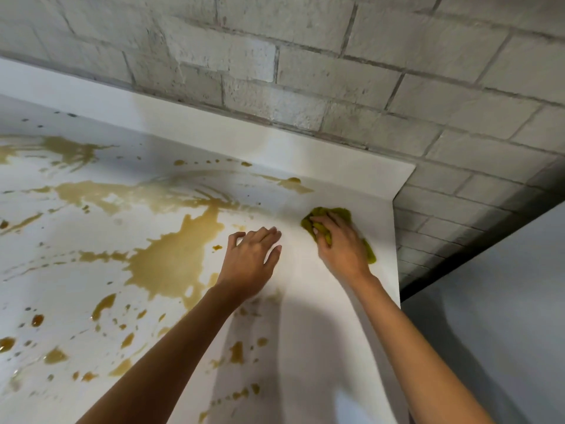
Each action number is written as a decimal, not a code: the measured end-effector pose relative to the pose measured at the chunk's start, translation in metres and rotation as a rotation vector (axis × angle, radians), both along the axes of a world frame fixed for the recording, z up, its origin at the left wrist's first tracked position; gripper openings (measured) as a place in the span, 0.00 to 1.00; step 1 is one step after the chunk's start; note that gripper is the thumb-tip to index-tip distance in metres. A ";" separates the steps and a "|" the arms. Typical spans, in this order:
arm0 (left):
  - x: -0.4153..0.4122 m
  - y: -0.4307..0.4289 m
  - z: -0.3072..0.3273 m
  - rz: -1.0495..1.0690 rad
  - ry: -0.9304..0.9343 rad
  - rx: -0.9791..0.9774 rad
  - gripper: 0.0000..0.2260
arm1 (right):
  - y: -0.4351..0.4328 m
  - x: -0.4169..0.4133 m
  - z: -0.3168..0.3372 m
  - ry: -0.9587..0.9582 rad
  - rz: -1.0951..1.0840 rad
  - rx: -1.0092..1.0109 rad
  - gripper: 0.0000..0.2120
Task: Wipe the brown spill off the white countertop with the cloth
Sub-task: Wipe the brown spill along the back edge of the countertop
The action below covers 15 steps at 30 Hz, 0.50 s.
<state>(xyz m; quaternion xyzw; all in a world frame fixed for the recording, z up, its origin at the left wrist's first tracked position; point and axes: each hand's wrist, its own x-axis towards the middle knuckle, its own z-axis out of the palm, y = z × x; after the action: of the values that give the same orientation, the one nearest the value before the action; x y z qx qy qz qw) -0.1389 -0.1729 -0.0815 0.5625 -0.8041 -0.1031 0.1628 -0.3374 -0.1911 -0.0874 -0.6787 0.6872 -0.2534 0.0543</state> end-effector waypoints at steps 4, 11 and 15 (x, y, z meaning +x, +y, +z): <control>-0.003 0.001 0.001 -0.008 0.017 -0.009 0.17 | -0.032 -0.023 0.011 -0.025 -0.157 0.082 0.15; 0.002 -0.001 0.003 -0.037 0.012 0.029 0.18 | -0.074 0.042 0.014 0.013 -0.014 0.115 0.16; 0.008 -0.006 0.009 -0.057 0.070 0.056 0.17 | -0.033 0.027 0.005 0.002 0.140 0.082 0.14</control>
<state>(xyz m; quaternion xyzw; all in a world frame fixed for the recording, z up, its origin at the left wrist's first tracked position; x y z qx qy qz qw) -0.1310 -0.1789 -0.0730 0.5398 -0.8103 -0.1497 0.1720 -0.3104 -0.2244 -0.0820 -0.7227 0.6478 -0.2197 0.0989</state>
